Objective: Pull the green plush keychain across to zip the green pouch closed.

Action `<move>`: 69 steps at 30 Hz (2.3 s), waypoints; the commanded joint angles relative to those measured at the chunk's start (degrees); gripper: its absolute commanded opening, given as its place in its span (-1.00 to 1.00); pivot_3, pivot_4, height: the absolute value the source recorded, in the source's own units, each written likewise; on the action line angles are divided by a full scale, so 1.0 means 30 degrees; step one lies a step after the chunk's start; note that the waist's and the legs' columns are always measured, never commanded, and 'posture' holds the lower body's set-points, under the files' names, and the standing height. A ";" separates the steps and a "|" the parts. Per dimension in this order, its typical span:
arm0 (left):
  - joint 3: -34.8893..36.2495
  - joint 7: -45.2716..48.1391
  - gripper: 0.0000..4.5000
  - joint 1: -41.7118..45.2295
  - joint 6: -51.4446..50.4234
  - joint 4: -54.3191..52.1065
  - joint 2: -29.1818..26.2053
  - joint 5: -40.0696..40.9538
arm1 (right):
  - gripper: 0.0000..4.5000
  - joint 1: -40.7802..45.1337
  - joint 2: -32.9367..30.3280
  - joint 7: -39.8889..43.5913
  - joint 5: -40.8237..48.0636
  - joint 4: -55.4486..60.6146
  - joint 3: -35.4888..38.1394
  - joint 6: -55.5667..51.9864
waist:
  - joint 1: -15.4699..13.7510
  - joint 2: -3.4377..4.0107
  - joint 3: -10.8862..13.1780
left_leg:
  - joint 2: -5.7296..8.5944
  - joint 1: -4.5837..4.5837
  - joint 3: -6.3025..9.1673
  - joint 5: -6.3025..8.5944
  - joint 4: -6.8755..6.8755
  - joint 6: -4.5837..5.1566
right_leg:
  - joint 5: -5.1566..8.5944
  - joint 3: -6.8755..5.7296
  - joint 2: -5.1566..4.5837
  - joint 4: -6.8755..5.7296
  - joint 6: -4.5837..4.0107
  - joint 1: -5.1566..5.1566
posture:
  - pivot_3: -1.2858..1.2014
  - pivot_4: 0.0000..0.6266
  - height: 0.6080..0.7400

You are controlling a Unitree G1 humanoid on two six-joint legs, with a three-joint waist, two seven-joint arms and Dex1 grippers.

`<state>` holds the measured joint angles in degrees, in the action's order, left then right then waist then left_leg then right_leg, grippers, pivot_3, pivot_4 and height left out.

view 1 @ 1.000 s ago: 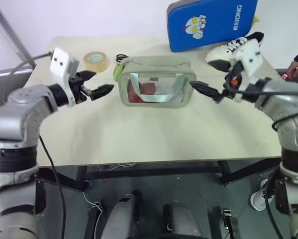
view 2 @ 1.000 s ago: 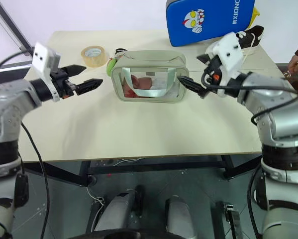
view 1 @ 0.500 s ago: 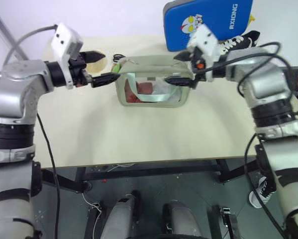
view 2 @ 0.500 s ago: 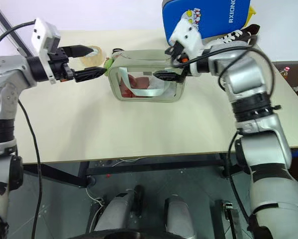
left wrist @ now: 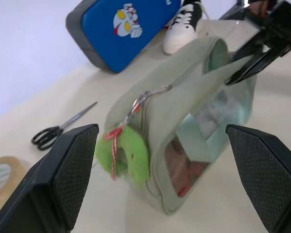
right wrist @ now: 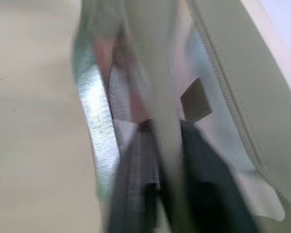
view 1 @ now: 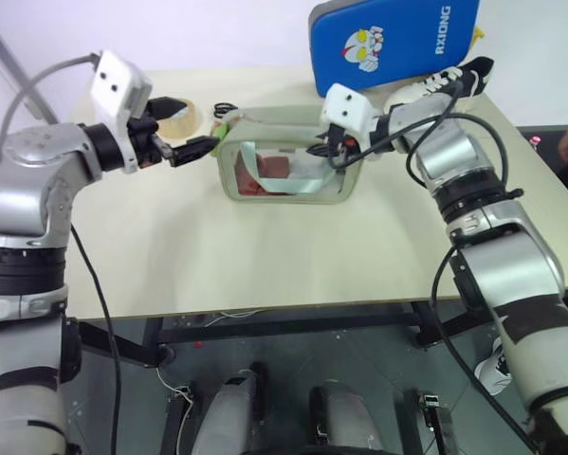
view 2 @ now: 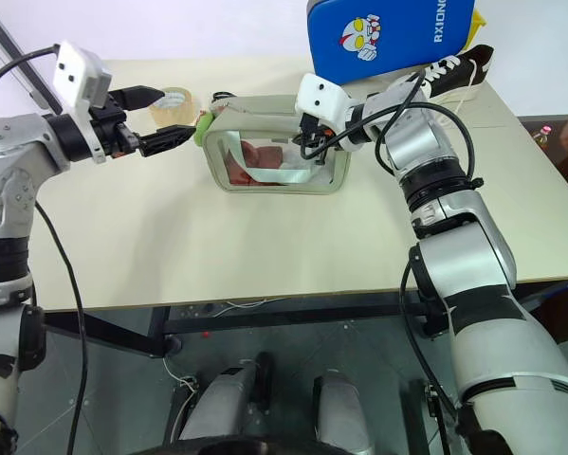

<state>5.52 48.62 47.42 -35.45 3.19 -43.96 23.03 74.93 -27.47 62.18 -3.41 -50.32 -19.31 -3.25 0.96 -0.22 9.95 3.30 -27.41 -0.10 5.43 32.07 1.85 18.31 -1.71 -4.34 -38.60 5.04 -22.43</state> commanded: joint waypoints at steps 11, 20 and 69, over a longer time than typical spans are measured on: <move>0.1173 -0.0350 1.00 -0.0684 0.0320 0.0114 -0.0764 0.0058 | -0.96 -0.4179 -0.1953 0.2930 0.2091 1.3274 0.1437 -0.6402 | -0.0065 0.0007 0.0048 | -0.0003 -0.0008 0.0001 0.0004 0.0000 -0.0002 | 0.0001 0.0006 -0.0017 -0.0015 -0.0001 -0.0043 | 0.03 -0.52 1.00; 0.0815 0.0415 1.00 -0.0714 0.0558 0.0597 -0.0884 -0.0018 | -0.55 -0.6207 -0.1760 0.1609 0.2866 1.8530 0.1644 -1.1442 | -0.0013 0.0003 0.0047 | -0.0003 -0.0011 0.0001 0.0006 0.0003 0.0002 | 0.0005 0.0011 -0.0034 -0.0025 -0.0009 -0.0070 | 0.03 -0.52 1.00; 0.0333 0.1424 -0.98 0.2142 -0.0016 0.1954 0.0754 0.0252 | -1.00 -0.7813 -0.4898 0.1236 0.4728 1.7947 0.2738 -1.0051 | -0.0161 -0.0031 0.0042 | -0.0002 -0.0011 0.0001 0.0035 0.0042 0.0045 | -0.0005 -0.0004 -0.0060 0.0080 -0.0012 -0.0027 | 0.03 -0.52 1.00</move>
<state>5.77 53.19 50.53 -34.96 12.77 -42.46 21.82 50.72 -43.14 66.13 10.30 3.03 -11.53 -34.22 0.48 -0.31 10.08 3.29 -27.45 -0.07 5.53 32.25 1.98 18.30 -1.75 -4.52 -38.36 5.00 -22.47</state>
